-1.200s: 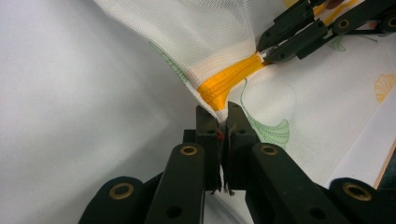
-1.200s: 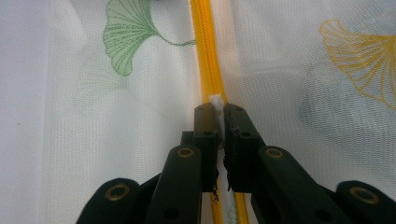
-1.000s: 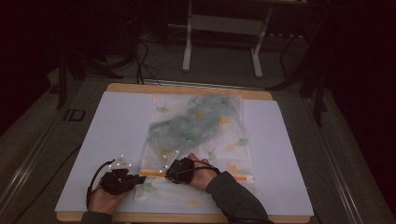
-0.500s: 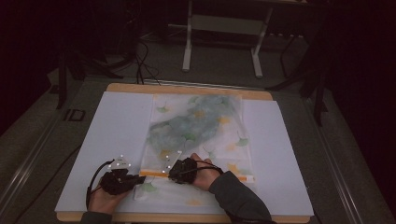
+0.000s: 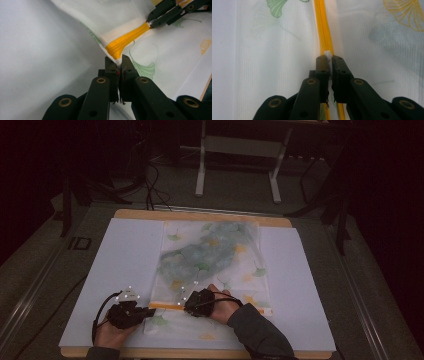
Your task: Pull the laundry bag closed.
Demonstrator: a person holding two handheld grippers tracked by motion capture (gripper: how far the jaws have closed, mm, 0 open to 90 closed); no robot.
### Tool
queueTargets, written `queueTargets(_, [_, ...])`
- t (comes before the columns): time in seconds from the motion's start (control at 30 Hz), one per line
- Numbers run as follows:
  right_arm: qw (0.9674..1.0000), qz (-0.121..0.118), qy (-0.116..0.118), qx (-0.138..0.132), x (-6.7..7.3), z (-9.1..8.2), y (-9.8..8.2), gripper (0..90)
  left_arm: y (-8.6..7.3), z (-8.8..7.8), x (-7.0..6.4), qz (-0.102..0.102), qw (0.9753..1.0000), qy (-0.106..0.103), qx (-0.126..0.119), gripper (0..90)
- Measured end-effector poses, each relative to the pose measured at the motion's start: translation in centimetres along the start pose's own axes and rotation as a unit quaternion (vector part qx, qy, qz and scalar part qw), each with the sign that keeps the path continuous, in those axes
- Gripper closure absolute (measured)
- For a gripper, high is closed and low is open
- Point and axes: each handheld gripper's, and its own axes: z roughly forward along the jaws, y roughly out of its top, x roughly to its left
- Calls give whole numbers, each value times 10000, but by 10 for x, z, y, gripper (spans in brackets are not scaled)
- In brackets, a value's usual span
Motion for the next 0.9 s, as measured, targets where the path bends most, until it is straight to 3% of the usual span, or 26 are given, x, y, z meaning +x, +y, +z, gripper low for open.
queueTargets(0.9, [9999, 9, 4, 143, -3, -9, -14, 845, 0, 0, 0, 16, 10000, 6, 0, 871])
